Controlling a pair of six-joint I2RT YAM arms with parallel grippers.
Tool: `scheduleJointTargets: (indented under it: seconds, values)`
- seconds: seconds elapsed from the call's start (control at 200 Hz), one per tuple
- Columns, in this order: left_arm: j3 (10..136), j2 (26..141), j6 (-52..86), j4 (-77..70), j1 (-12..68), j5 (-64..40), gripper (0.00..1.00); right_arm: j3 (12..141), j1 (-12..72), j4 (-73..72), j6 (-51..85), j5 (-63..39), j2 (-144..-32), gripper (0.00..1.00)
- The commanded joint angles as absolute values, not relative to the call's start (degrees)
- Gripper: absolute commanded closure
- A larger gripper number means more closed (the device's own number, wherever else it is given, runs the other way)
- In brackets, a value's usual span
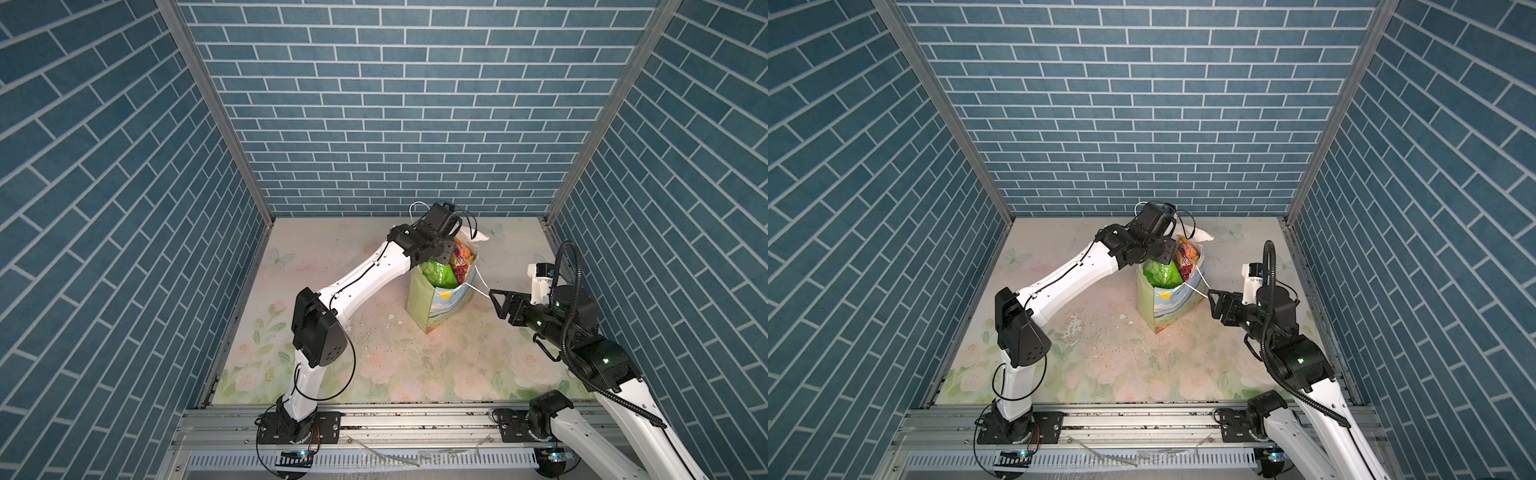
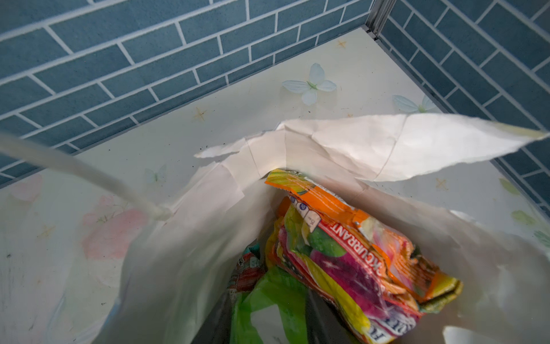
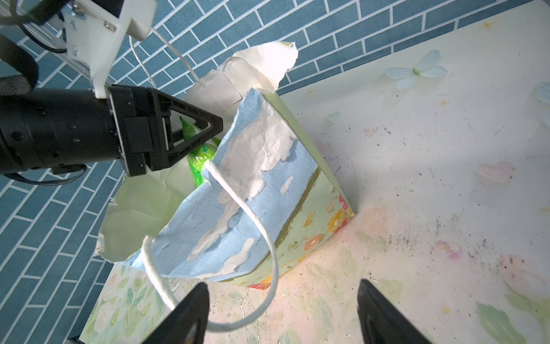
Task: Take the snacks out of the paper bag
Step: Pick up the snack from the paper bag.
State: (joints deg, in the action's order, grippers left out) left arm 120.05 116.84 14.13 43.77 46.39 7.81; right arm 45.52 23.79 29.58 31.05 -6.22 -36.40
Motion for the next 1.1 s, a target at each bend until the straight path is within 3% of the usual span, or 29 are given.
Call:
scheduleJointTargets:
  seconds: [0.0,0.135,0.22,0.365,0.58,0.615,1.095]
  values:
    - [122.74,117.93,13.01,46.57,46.3,7.14,0.69,44.82,24.04,30.59,31.02,-5.36,-35.68,0.22]
    - [123.39,118.38,13.05,46.76,46.32,7.22,0.78,45.14,24.08,30.61,31.02,-4.2,-35.77,0.22]
    - [123.33,118.3,13.01,47.04,46.32,7.81,0.79,45.35,24.08,30.76,31.03,-4.3,-35.86,0.22]
    - [123.39,118.15,12.95,47.2,46.35,7.97,0.93,45.22,24.08,30.6,31.02,-3.88,-36.29,0.23]
    - [123.4,117.61,13.45,47.51,46.49,7.44,0.96,45.18,24.09,30.45,31.2,-3.78,-37.09,0.23]
    - [123.42,117.51,13.45,47.55,46.49,7.49,1.0,45.16,24.08,30.42,31.2,-3.68,-37.02,0.23]
    - [125.09,115.05,15.13,48.41,46.5,10.28,1.0,44.38,24.04,31.03,31.54,-2.18,-36.45,0.23]
